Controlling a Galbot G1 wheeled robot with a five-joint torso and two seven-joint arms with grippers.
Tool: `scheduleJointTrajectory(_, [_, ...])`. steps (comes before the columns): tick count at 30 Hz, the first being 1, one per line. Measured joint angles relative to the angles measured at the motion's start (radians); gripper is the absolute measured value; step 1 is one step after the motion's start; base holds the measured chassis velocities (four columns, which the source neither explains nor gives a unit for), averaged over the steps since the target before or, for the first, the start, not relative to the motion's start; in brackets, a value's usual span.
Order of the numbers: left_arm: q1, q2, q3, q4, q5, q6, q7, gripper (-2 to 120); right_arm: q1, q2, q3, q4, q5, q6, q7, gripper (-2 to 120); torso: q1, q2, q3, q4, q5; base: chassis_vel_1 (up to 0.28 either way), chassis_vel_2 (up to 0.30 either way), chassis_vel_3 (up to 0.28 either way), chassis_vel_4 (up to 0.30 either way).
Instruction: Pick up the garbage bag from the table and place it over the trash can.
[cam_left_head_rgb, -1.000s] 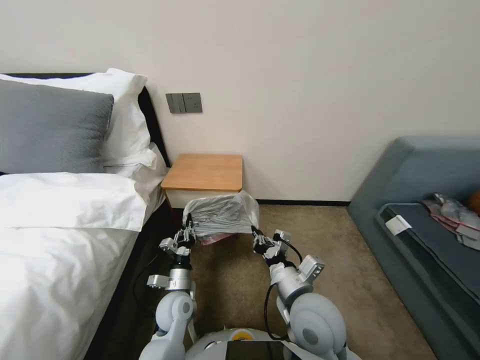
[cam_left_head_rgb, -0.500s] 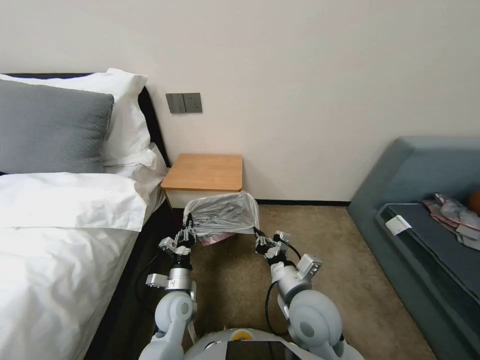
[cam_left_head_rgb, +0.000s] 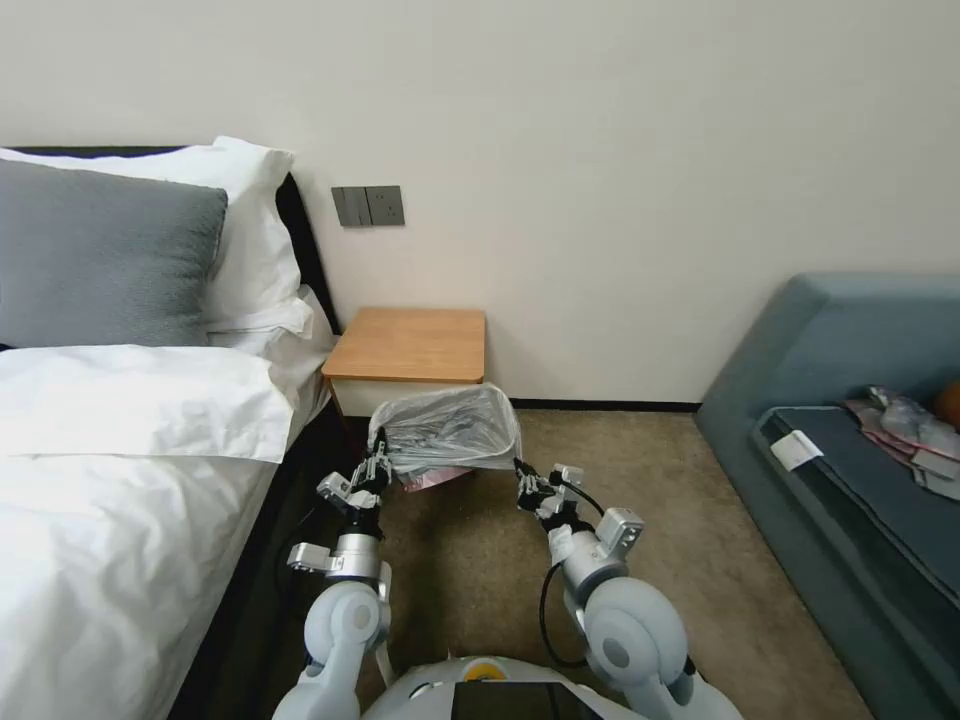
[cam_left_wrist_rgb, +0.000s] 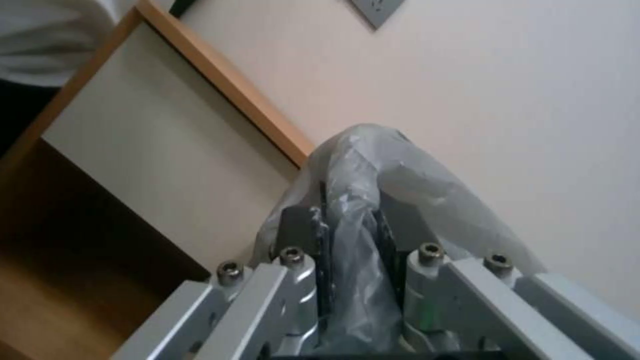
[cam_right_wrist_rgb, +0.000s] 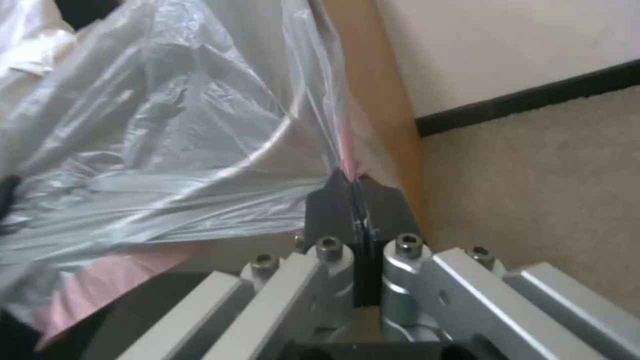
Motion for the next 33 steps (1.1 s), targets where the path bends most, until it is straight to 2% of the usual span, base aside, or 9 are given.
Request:
scheduleJointTrajectory(7, [0.011,0.010,-0.001,-0.012,-0.019,0.032,0.000,11,-0.001,-0.017,0.012,-0.042,-0.099,0.019,-0.073,0,0.000,0.000,0.000,0.0000,0.0000,0.000,0.000,0.000,0.000])
scheduleJointTrajectory(10, [0.005,0.014,-0.012,-0.004,-0.018,0.031,-0.002,11,-0.014,-0.030,0.016,-0.043,-0.159,0.032,-0.105,8,0.000,0.000,0.000,0.0002,0.0003,0.000,0.000,0.000,0.000])
scheduleJointTrajectory(13, [-0.007,0.028,-0.027,0.012,-0.017,0.031,0.002,11,-0.053,-0.070,0.028,-0.002,-0.261,0.033,-0.142,24,0.000,0.000,0.000,-0.0003,0.0001,0.000,0.000,0.000,0.000])
scheduleJointTrajectory(18, [-0.010,0.044,-0.035,0.023,-0.029,0.031,0.008,11,-0.075,-0.098,0.052,0.029,-0.284,0.067,-0.167,39,0.000,0.000,0.000,-0.0001,0.0000,0.000,0.000,0.000,0.000])
scheduleJointTrajectory(21, [-0.008,0.048,-0.037,0.031,-0.051,0.029,0.020,11,-0.073,-0.088,0.070,0.038,-0.211,0.113,-0.177,52,0.000,0.000,0.000,0.0001,0.0000,0.000,0.000,0.000,0.000])
scheduleJointTrajectory(25, [-0.008,0.048,-0.038,0.039,-0.076,0.024,0.034,11,-0.063,-0.066,0.081,0.040,-0.113,0.157,-0.178,62,0.000,0.000,0.000,-0.0001,-0.0001,0.000,0.000,0.000,0.000])
scheduleJointTrajectory(28, [-0.005,0.051,-0.048,0.040,-0.129,0.018,0.058,11,-0.029,-0.031,0.115,0.029,0.098,0.214,-0.166,79,0.000,0.000,0.000,0.0000,0.0000,0.000,0.000,0.000,0.000])
scheduleJointTrajectory(30, [-0.003,0.051,-0.050,0.037,-0.143,0.018,0.062,11,-0.019,-0.027,0.124,0.022,0.151,0.225,-0.163,82,0.000,0.000,0.000,0.0000,-0.0002,0.000,0.000,0.000,0.000])
scheduleJointTrajectory(33, [0.002,0.049,-0.054,0.032,-0.189,0.016,0.076,11,0.015,0.000,0.162,-0.015,0.386,0.286,-0.188,96,0.000,0.000,0.000,0.0000,-0.0001,0.000,0.000,0.000,0.000])
